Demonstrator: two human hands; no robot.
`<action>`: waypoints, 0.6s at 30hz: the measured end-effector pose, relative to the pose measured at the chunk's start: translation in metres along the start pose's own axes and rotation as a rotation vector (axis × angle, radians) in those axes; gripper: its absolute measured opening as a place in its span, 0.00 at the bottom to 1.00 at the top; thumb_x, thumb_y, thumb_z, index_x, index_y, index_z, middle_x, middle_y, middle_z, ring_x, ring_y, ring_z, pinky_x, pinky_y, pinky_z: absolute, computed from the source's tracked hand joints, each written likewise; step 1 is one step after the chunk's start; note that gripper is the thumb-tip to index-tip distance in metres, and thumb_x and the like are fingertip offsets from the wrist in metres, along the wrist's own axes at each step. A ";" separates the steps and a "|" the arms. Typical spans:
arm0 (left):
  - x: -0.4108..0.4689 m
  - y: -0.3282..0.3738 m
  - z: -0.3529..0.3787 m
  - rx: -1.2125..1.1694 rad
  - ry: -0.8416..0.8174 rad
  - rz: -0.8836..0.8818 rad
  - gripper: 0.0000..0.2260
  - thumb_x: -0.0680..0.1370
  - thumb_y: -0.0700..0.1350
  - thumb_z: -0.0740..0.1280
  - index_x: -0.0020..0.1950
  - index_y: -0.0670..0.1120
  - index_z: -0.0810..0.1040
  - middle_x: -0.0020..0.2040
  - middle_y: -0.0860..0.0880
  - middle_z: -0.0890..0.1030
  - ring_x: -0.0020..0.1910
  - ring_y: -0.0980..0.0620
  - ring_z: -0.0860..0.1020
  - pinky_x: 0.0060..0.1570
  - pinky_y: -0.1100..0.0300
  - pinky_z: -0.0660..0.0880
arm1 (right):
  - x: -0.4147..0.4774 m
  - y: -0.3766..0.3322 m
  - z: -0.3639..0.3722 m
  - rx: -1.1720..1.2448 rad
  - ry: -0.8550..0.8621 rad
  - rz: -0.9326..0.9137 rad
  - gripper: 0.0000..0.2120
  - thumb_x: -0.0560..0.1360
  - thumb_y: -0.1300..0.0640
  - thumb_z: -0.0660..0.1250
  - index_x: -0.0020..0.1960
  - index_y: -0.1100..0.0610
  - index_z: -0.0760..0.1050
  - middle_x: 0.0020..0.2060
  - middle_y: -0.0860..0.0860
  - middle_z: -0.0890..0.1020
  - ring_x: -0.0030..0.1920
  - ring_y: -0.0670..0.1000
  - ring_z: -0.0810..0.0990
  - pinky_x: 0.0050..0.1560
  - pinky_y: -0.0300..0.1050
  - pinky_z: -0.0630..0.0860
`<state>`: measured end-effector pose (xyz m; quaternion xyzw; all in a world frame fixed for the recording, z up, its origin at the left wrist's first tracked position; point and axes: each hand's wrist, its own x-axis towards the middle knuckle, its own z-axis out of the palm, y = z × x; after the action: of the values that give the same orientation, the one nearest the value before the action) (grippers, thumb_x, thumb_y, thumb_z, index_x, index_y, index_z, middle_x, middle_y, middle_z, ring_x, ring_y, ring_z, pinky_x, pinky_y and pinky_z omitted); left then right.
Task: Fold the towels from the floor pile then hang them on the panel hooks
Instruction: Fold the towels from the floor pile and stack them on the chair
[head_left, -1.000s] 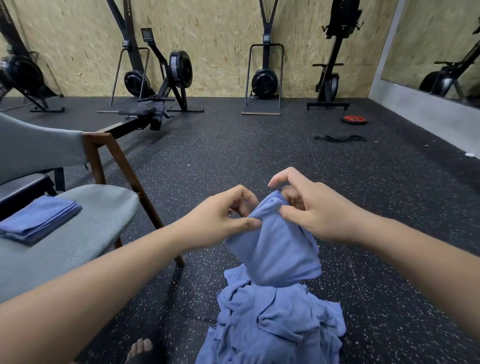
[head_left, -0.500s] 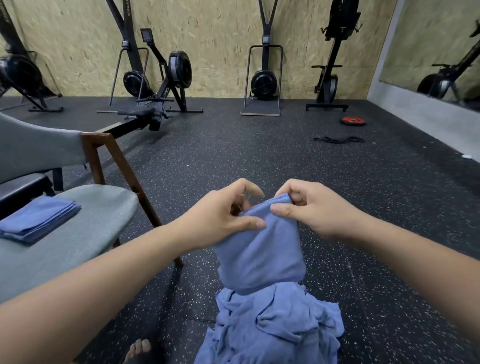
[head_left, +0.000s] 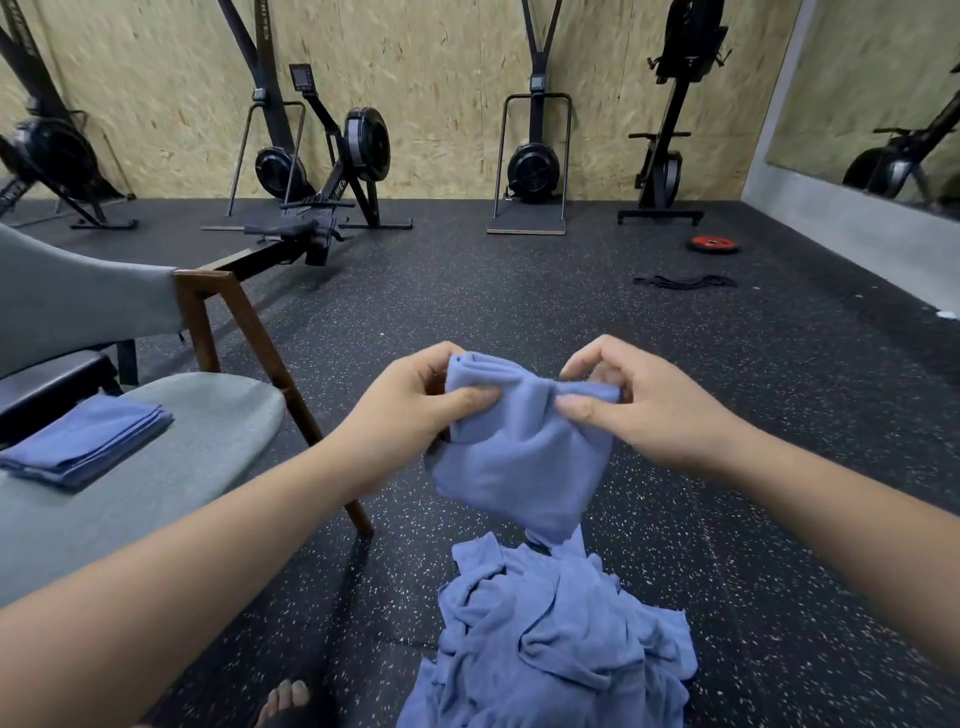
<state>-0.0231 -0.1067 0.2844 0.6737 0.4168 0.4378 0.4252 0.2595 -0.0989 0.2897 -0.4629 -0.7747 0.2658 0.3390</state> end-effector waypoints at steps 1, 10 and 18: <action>-0.001 0.001 0.002 0.063 -0.036 0.033 0.09 0.80 0.44 0.76 0.56 0.42 0.82 0.53 0.37 0.85 0.49 0.52 0.79 0.51 0.50 0.76 | -0.002 -0.003 0.002 -0.031 -0.037 0.012 0.11 0.76 0.43 0.77 0.54 0.44 0.80 0.40 0.47 0.83 0.41 0.45 0.78 0.47 0.52 0.76; -0.006 0.001 0.023 0.408 -0.150 0.160 0.11 0.77 0.53 0.80 0.52 0.52 0.81 0.43 0.48 0.83 0.40 0.57 0.75 0.44 0.48 0.77 | -0.008 -0.017 0.023 0.132 -0.215 -0.039 0.08 0.81 0.49 0.75 0.53 0.52 0.81 0.47 0.54 0.87 0.48 0.48 0.84 0.56 0.60 0.79; -0.003 -0.014 0.009 0.296 -0.114 0.086 0.20 0.74 0.49 0.83 0.53 0.49 0.73 0.40 0.54 0.79 0.38 0.53 0.74 0.41 0.54 0.74 | -0.003 -0.010 0.014 0.009 0.015 -0.129 0.10 0.83 0.47 0.69 0.48 0.52 0.78 0.40 0.55 0.82 0.40 0.53 0.78 0.48 0.60 0.76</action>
<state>-0.0181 -0.1075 0.2681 0.7699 0.4227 0.3503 0.3254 0.2443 -0.1072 0.2879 -0.4124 -0.7991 0.2436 0.3634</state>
